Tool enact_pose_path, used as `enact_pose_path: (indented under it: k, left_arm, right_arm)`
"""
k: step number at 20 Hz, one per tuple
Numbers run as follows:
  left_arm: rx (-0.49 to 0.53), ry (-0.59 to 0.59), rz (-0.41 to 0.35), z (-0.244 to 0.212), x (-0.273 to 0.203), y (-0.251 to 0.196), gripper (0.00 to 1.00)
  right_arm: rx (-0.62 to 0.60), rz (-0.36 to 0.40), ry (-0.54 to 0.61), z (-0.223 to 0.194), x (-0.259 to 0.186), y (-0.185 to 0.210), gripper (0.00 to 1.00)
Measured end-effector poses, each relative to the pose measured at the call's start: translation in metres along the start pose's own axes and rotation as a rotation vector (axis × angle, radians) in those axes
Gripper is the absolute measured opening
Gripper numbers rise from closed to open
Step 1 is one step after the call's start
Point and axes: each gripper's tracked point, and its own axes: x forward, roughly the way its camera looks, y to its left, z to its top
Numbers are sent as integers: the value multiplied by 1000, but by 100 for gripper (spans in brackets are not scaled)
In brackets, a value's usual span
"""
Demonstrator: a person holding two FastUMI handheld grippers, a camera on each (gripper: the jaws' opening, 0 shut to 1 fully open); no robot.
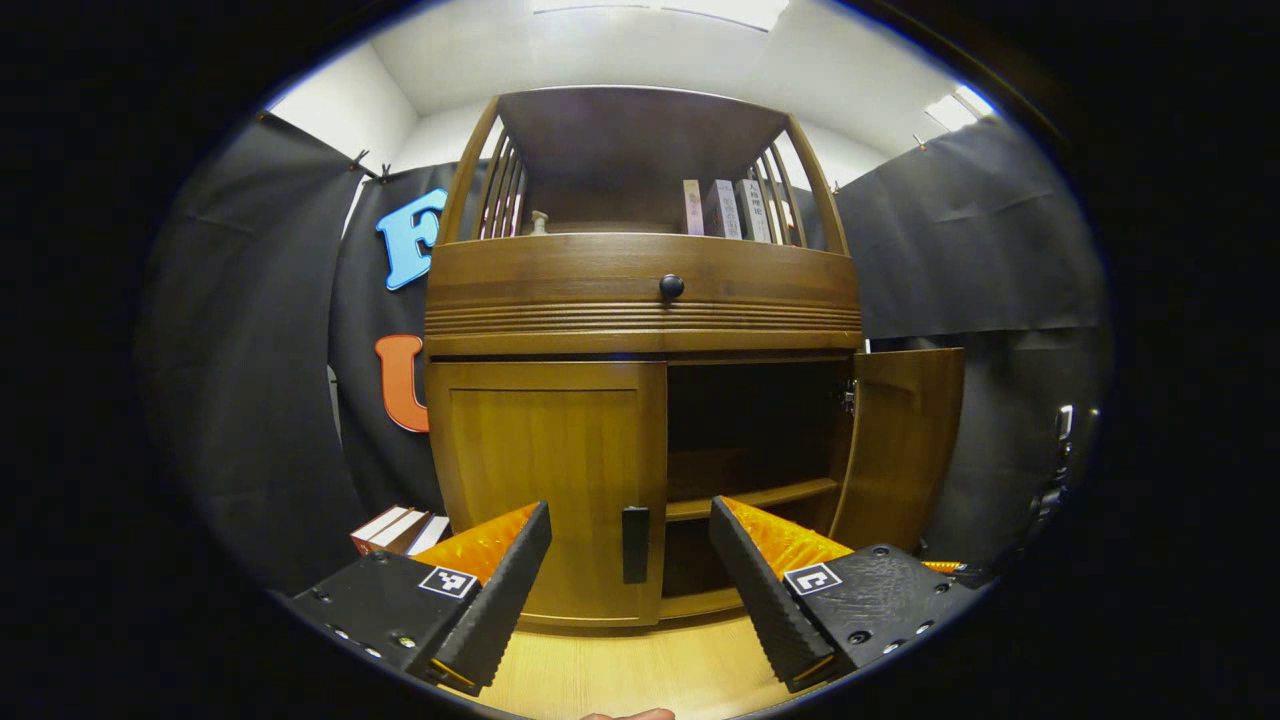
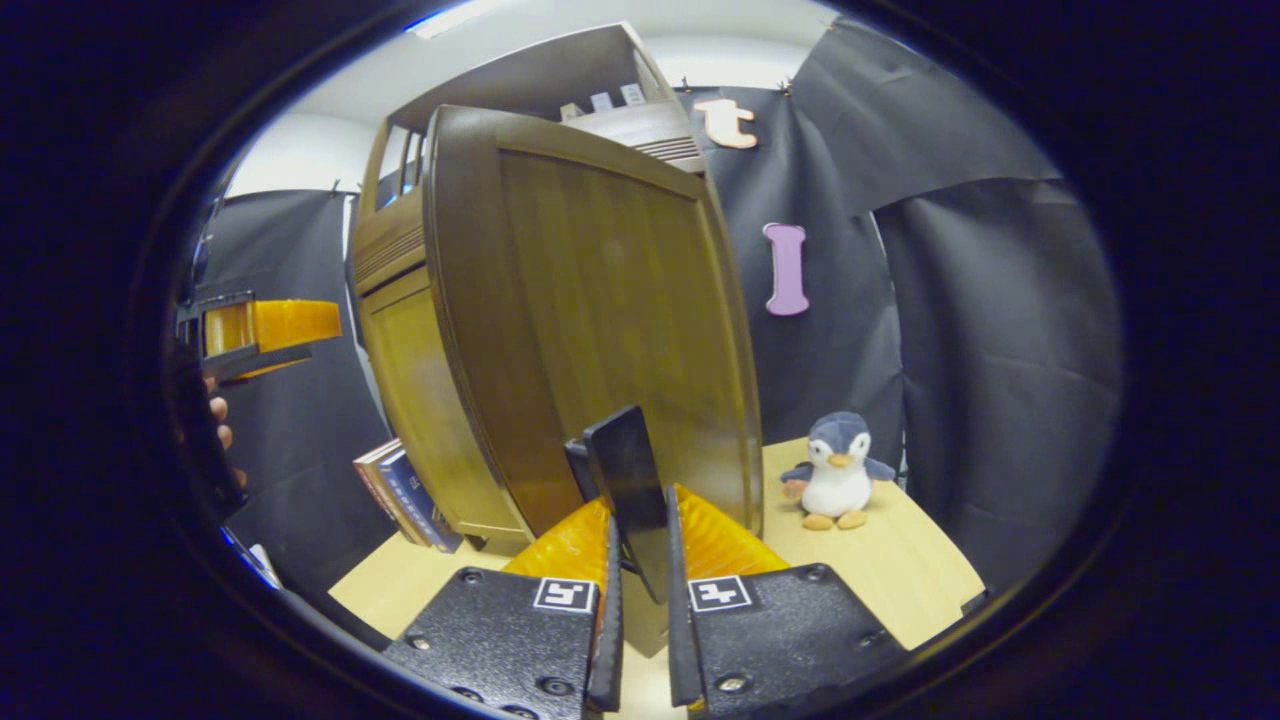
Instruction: Open the right door of the double-door shoe cabinet with the right hand, and open the left door with the left hand.
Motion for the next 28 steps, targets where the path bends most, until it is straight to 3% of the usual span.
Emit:
enact_pose_path:
  k: [13,14,18,28]
  left_arm:
    - [-18,44,-53,-14,16,-34,95]
    - [-20,46,-56,-15,18,-36,100]
    - [-22,50,-62,-18,25,-40,96]
    - [-34,67,-52,-31,45,-36,96]
  right_arm:
    - [-10,-124,11,12,-22,-57,8]
    - [-14,-138,7,14,-24,-64,7]
    - [-4,-188,6,20,-28,-90,4]
    - [-54,-203,26,27,-33,-98,4]
